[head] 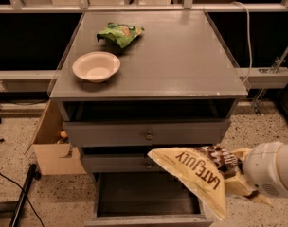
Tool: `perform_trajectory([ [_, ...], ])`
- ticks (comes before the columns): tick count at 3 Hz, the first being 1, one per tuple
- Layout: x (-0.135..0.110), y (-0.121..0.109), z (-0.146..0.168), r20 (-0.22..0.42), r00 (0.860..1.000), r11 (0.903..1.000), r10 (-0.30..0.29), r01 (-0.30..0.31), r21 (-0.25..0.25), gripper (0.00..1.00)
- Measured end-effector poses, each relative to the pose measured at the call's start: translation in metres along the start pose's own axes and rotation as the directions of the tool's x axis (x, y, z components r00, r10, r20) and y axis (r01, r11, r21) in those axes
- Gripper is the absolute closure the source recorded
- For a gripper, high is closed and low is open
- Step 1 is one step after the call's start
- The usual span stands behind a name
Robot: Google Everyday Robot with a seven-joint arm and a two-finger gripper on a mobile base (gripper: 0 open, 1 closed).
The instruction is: Place brown chip bag into bottom drawer
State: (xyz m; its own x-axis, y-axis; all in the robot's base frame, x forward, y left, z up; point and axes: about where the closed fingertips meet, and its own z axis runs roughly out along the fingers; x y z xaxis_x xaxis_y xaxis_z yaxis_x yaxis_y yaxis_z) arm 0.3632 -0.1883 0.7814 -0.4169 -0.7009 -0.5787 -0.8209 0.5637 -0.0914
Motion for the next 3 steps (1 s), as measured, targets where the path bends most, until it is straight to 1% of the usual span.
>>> perform_trajectory([
  [1, 0.005, 0.036, 0.076, -0.010, 1.000, 0.9999, 0.005, -0.005, -0.012, 1.00],
  [2, 0.011, 0.055, 0.128, -0.073, 0.996, 0.9989, -0.046, 0.046, 0.008, 1.00],
  [3, 0.007, 0.041, 0.134, -0.063, 0.997, 0.9966, -0.038, 0.043, 0.071, 1.00],
])
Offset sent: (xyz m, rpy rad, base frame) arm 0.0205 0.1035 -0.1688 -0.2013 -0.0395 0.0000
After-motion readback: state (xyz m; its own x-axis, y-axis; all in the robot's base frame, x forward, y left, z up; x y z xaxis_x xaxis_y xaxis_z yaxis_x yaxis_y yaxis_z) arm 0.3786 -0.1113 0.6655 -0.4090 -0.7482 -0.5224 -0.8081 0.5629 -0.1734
